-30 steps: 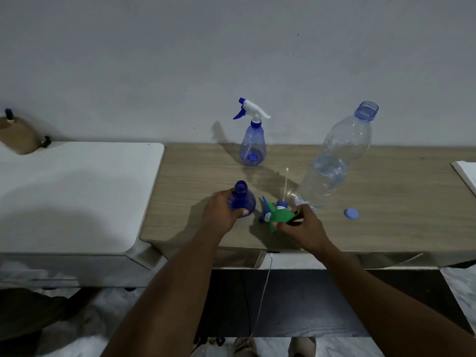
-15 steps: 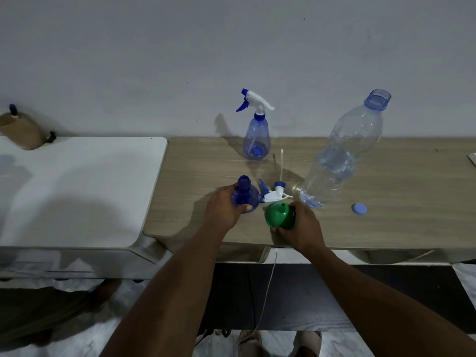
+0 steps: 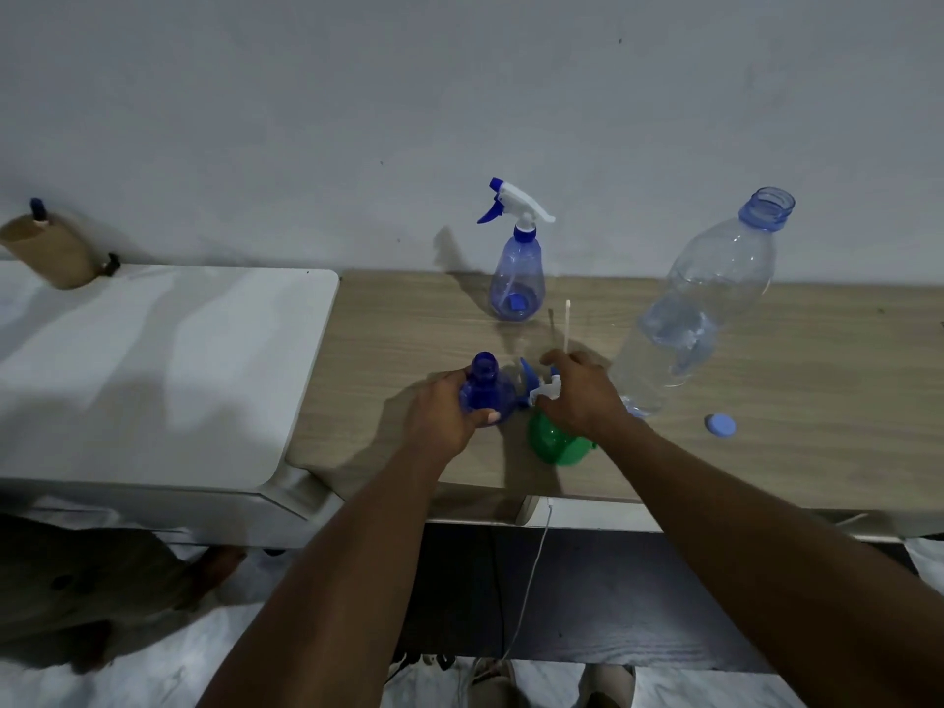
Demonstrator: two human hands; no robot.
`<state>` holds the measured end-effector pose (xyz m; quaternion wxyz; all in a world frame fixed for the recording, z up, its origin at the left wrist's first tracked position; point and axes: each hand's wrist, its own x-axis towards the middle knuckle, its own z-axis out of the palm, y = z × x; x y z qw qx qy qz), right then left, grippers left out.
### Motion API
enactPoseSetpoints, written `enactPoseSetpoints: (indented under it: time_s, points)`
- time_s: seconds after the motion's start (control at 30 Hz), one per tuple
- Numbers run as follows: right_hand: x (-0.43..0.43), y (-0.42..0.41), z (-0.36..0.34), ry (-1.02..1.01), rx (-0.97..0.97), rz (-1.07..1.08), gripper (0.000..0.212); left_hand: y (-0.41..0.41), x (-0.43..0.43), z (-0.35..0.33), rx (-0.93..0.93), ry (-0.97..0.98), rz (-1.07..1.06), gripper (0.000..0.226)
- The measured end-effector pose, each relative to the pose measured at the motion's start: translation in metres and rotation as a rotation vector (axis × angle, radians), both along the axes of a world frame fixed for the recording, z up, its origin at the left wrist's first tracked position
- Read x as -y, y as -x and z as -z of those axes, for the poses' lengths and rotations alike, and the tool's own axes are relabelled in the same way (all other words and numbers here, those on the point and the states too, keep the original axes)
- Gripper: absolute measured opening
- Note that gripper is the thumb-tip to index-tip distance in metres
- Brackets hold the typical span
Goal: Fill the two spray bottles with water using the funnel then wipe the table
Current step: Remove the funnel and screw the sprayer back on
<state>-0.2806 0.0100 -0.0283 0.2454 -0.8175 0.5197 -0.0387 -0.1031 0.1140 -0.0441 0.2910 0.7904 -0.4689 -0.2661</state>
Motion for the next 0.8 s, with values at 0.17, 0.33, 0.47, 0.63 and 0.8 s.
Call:
enactPoseSetpoints:
  time_s: [0.17,0.33,0.47,0.63,0.8]
  points:
    - [0.022,-0.015,0.011,-0.050,-0.151,-0.076,0.059,-0.002,-0.005,0.004,0.005,0.030,-0.026,0.060]
    - [0.032,-0.021,0.015,-0.018,-0.203,-0.134,0.032,-0.001,-0.004,0.006,0.028,0.040,-0.025,0.064]
    - [0.035,-0.023,0.007,-0.033,-0.182,-0.106,0.030,0.000,-0.005,0.007,0.048,0.048,-0.019,0.066]
    - [0.031,-0.019,-0.001,0.016,-0.151,-0.067,0.042,0.000,-0.006,0.003,0.047,0.036,-0.009,0.062]
    - [0.033,-0.010,-0.015,0.048,-0.028,-0.065,0.062,0.001,-0.007,0.002,0.010,0.030,-0.017,0.064]
